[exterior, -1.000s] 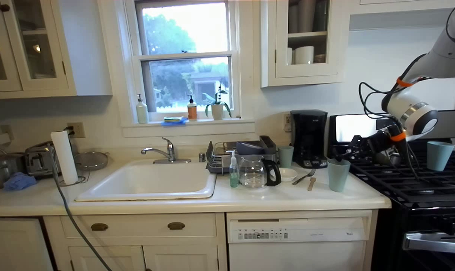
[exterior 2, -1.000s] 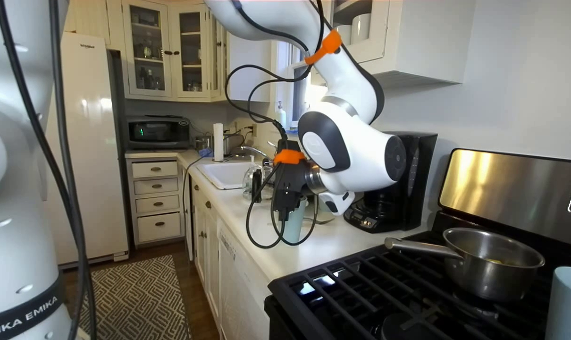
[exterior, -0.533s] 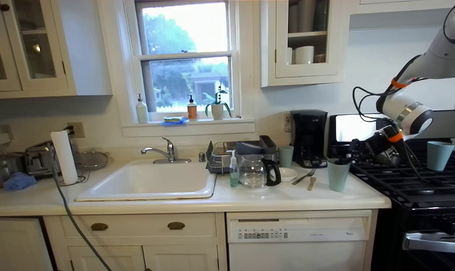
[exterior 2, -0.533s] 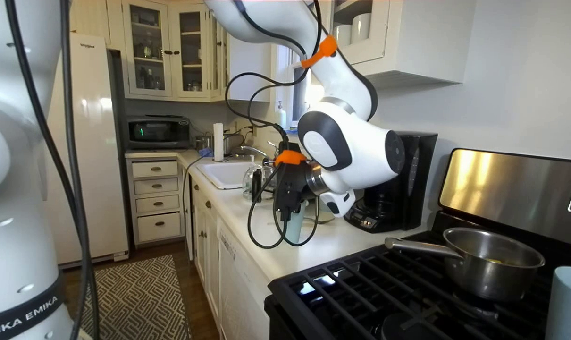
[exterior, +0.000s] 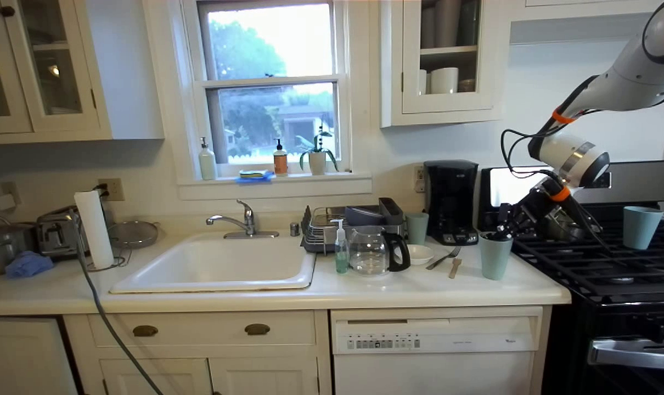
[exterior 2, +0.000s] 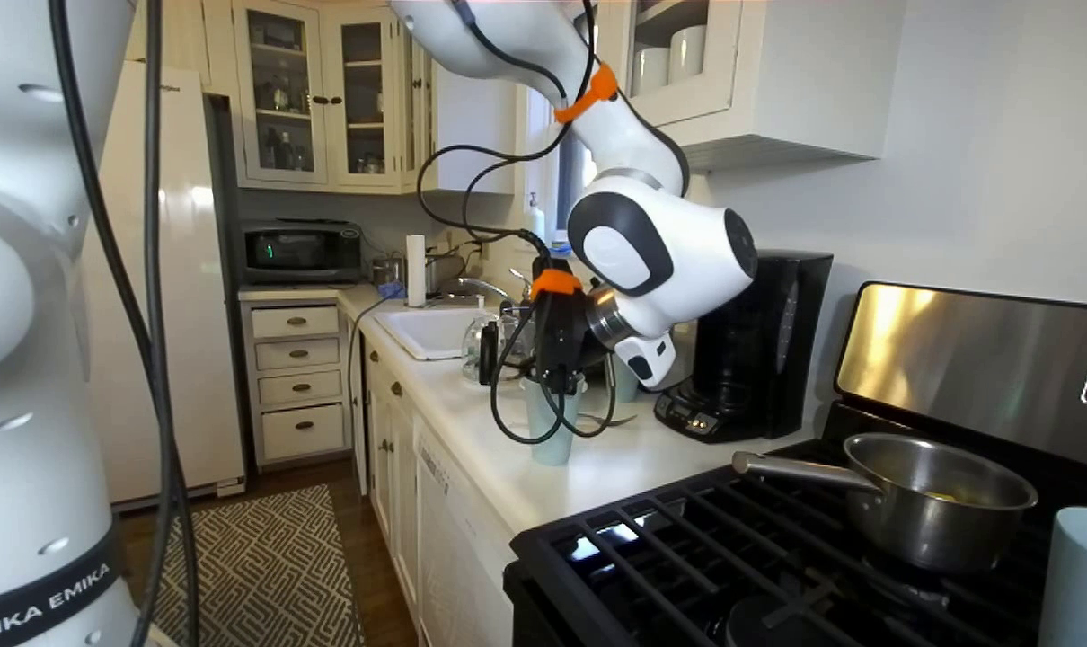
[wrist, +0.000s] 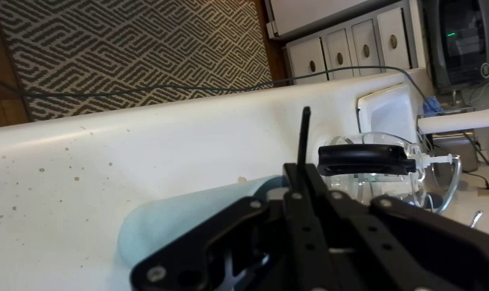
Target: Put the black scoop in the cup on the right
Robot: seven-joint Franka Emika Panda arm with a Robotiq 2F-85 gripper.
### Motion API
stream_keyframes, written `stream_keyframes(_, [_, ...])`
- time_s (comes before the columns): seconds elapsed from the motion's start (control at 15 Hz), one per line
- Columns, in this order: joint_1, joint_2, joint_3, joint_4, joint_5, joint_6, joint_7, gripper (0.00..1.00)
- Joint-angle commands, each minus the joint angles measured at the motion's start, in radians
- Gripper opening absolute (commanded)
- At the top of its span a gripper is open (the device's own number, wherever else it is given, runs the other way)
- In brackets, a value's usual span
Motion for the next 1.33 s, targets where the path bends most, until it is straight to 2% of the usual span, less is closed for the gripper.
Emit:
stream_keyframes(0.0, [0.014,-0.003,0.020,0.041,-0.081,0.038,0.083,0.01])
stream_keyframes(0.4, [0.019,-0.008,0.035,0.094,-0.210,0.036,0.190,0.01])
stream_keyframes(0.47, [0.019,-0.006,0.037,0.102,-0.231,0.035,0.207,0.08])
stream_keyframes(0.6, [0.019,-0.006,0.042,0.113,-0.264,0.035,0.230,0.33])
stream_keyframes(0.67, [0.018,-0.006,0.045,0.117,-0.277,0.034,0.239,0.36])
stream_keyframes(0.8, [0.019,-0.009,0.051,0.123,-0.300,0.030,0.256,0.47])
stream_keyframes(1.27, [0.023,-0.050,0.079,0.135,-0.308,0.027,0.262,0.96])
